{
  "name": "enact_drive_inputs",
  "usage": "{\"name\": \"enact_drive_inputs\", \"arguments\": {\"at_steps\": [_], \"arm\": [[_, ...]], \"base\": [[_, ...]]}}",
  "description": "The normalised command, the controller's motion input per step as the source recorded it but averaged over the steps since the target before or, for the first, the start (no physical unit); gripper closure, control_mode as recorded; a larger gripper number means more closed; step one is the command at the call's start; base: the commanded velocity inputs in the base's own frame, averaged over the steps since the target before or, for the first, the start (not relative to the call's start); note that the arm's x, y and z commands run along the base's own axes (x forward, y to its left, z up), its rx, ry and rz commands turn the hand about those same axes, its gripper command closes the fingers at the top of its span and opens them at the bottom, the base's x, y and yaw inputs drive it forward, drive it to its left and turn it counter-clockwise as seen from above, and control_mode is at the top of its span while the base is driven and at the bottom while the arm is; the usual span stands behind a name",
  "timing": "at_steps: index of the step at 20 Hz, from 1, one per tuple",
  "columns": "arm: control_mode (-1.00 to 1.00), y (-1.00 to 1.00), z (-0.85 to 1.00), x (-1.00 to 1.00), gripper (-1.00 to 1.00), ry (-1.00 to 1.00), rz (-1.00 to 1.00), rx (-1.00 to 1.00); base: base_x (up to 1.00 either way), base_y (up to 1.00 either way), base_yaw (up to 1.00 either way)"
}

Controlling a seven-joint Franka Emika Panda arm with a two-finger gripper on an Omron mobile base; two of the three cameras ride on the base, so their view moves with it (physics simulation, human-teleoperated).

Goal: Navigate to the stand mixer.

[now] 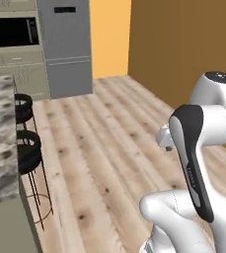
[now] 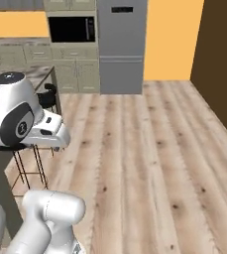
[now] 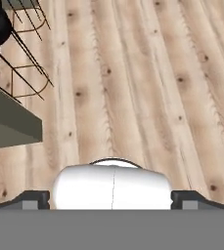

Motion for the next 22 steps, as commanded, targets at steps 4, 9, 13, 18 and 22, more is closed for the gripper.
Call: {"name": "enact_drive_inputs", "arguments": {"at_steps": [4,9,13,18,22], "arm": [[1.00,0.00,0.00,0.00,-1.00,0.00,0.00,0.00],[1.00,0.00,0.00,0.00,-1.00,0.00,0.00,0.00],[1.00,0.00,0.00,0.00,-1.00,0.00,0.00,0.00],[1.00,0.00,0.00,0.00,-1.00,0.00,0.00,0.00],[1.00,0.00,0.00,0.00,-1.00,0.00,0.00,0.00]], "base": [[0.99,-1.00,0.03],[1.00,-0.95,0.12],[1.00,-0.70,0.15],[1.00,-0.44,0.12],[1.00,-0.08,0.06]]}}
